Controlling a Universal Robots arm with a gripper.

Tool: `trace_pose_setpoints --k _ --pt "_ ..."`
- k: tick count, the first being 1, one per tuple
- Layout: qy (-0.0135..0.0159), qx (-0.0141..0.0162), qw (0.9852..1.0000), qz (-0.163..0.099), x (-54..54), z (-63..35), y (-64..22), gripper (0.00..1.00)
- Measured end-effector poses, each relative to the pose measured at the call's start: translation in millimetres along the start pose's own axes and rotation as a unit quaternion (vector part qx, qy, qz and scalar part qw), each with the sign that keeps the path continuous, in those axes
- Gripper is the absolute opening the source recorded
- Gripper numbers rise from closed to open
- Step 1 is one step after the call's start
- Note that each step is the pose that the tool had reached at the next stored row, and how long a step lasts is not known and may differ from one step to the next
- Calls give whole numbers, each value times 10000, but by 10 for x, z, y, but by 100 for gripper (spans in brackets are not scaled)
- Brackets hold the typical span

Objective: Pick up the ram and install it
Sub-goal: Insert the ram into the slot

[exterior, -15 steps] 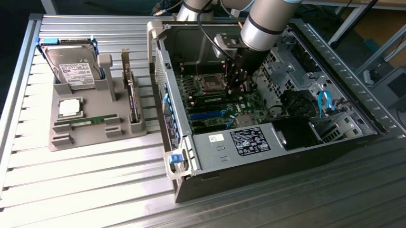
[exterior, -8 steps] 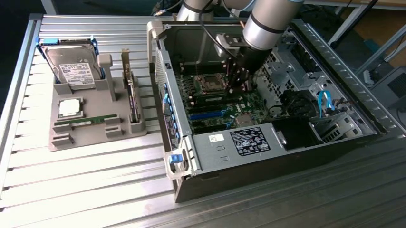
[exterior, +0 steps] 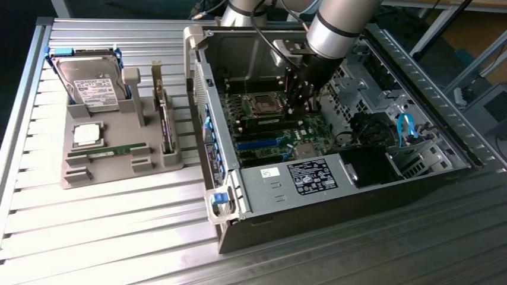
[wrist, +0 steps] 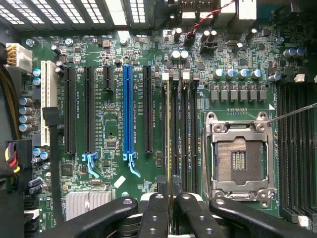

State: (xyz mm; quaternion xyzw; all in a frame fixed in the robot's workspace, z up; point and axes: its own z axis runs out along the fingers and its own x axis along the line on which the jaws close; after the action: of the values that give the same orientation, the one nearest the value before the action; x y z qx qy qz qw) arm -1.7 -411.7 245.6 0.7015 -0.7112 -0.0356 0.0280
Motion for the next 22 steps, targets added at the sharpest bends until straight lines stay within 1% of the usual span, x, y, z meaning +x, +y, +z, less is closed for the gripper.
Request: trace_pose_setpoints --k 1,2,3,4,5,14,17,22 --pt "2 -54 10000 0 0 -2 -13 13" --pt "3 -126 9999 1 0 -4 -28 13" --pt "3 -167 9999 1 0 -4 -37 13" --pt "4 -201 9998 2 0 -5 -43 13" --pt "5 -214 9998 2 0 -6 -46 13" --pt "3 -215 9998 1 0 0 -26 13" --pt "3 -214 9998 2 0 32 -25 13" --pt "5 -215 9998 2 1 50 -26 13"
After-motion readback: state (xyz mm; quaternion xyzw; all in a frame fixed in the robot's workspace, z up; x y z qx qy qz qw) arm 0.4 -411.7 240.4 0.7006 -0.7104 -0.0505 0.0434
